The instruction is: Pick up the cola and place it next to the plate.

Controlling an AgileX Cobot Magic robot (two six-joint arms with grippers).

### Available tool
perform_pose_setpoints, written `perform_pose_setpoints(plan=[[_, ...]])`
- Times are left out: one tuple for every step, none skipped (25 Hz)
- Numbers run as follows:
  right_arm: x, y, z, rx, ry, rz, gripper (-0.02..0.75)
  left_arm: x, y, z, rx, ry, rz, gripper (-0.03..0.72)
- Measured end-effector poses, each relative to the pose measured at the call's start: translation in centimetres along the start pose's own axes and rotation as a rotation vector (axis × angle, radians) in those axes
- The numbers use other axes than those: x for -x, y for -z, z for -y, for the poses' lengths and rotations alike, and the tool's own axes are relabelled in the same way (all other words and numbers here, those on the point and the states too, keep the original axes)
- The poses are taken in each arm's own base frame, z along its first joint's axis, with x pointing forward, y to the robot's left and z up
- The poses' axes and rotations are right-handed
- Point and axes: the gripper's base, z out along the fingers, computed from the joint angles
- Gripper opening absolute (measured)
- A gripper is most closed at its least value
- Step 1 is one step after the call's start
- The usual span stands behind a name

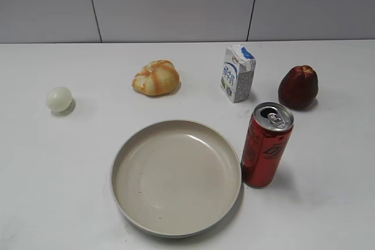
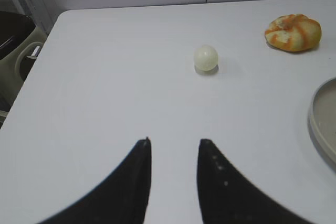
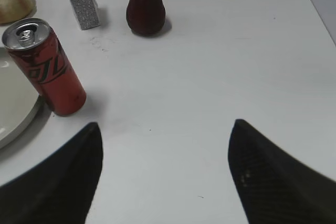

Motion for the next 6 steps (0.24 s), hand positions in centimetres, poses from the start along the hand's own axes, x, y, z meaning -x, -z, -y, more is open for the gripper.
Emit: perform_pose_setpoints(plan=[[0.00,0.00,0.00,0.000,0.000,0.000,0.594,0.00,0.00,0.00,0.000,0.000,0.000,0.237],[0.00,0.00,0.00,0.000,0.000,0.000,0.594,0.00,0.00,0.00,0.000,0.000,0.000,0.237],[0.00,0.00,0.00,0.000,0.000,0.000,0.594,0.00,0.00,0.00,0.000,0.000,0.000,0.237],[0.00,0.00,0.00,0.000,0.000,0.000,0.594,0.00,0.00,0.00,0.000,0.000,0.000,0.237],[0.00,0.00,0.00,0.000,0.000,0.000,0.594,0.00,0.00,0.00,0.000,0.000,0.000,0.237],[0.00,0.00,0.00,0.000,0.000,0.000,0.594,0.00,0.00,0.00,0.000,0.000,0.000,0.237]])
